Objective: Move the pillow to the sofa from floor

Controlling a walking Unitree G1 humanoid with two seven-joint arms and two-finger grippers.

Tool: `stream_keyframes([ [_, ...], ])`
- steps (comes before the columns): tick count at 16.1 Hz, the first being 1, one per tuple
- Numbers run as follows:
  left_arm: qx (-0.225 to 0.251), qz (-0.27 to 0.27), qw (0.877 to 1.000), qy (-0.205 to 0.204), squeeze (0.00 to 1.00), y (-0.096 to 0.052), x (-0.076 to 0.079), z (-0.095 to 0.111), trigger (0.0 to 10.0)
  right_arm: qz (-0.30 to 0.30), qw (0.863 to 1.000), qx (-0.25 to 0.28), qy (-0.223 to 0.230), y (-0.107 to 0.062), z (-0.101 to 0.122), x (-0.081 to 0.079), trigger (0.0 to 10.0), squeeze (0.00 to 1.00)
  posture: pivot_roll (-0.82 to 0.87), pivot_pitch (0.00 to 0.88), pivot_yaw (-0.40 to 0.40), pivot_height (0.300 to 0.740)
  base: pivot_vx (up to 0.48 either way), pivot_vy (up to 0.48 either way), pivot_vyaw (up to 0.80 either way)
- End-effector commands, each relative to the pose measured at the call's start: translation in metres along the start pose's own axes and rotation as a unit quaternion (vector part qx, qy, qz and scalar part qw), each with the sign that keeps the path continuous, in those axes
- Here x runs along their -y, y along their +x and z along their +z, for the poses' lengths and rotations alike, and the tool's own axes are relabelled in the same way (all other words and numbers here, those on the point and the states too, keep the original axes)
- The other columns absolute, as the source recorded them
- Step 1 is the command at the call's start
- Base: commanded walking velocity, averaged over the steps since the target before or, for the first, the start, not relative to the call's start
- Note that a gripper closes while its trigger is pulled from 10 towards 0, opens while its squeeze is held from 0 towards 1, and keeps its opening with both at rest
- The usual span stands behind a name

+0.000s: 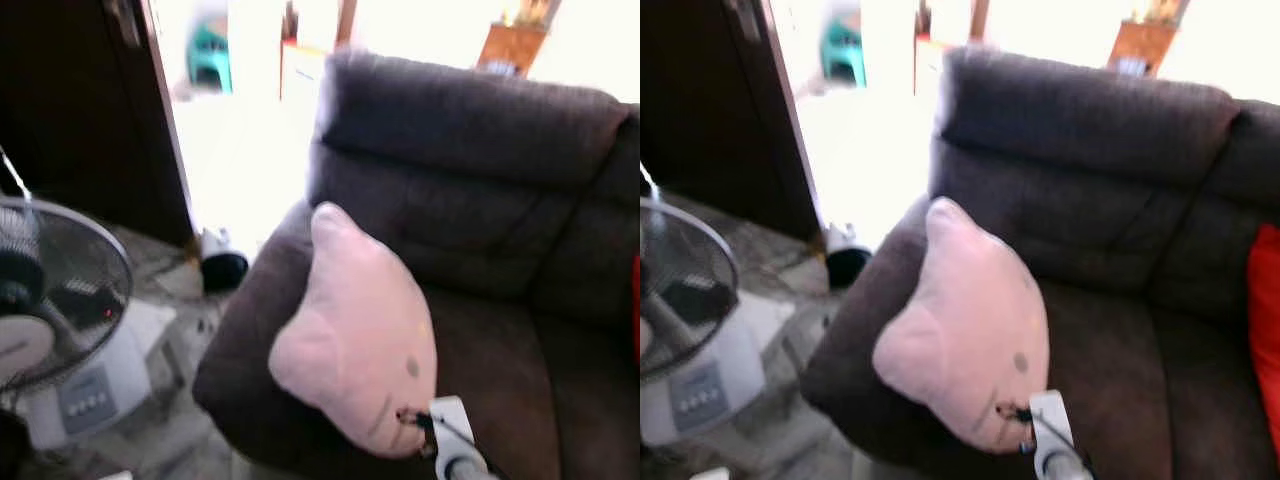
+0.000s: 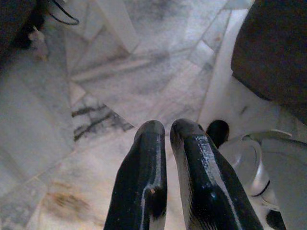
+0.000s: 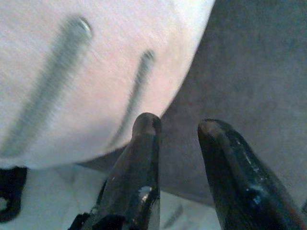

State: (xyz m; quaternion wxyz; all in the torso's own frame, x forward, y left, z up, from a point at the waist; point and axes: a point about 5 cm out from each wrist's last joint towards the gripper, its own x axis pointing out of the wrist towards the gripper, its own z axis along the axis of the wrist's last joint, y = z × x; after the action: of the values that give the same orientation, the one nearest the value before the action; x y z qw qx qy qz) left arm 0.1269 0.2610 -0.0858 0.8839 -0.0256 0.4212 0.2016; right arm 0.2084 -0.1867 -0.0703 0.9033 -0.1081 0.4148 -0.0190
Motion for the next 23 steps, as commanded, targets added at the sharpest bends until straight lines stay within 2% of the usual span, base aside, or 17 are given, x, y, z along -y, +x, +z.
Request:
stream_keyframes([
  [1,-0.017,-0.006,1.000,-0.002,0.00,-0.0019,0.0034,-0.0080,10.0,-0.011,1.000,-0.012,0.004,-0.0009,-0.0064,0.0068,10.0,0.00,0.22,0.083,-0.057,0.740,0.000,0.259,0.00],
  [12,-0.023,-0.014,1.000,-0.003,0.00,-0.0030,0.0041,-0.0114,10.0,-0.015,1.000,-0.017,0.016,-0.0011,-0.0079,0.0077,10.0,0.00,0.22,0.091,-0.059,0.740,0.000,0.280,0.00],
  [14,-0.019,-0.016,1.000,0.002,0.00,-0.0028,0.0053,-0.0106,10.0,-0.017,1.000,-0.018,0.014,-0.0010,-0.0080,0.0086,10.0,0.00,0.21,0.092,-0.058,0.740,0.000,0.000,0.00],
  [23,-0.011,-0.028,0.999,0.023,0.00,-0.0028,0.0091,-0.0091,10.0,-0.025,0.999,-0.039,0.013,-0.0017,-0.0138,0.0102,10.0,0.00,0.21,0.092,-0.057,0.740,0.000,0.000,-0.63],
])
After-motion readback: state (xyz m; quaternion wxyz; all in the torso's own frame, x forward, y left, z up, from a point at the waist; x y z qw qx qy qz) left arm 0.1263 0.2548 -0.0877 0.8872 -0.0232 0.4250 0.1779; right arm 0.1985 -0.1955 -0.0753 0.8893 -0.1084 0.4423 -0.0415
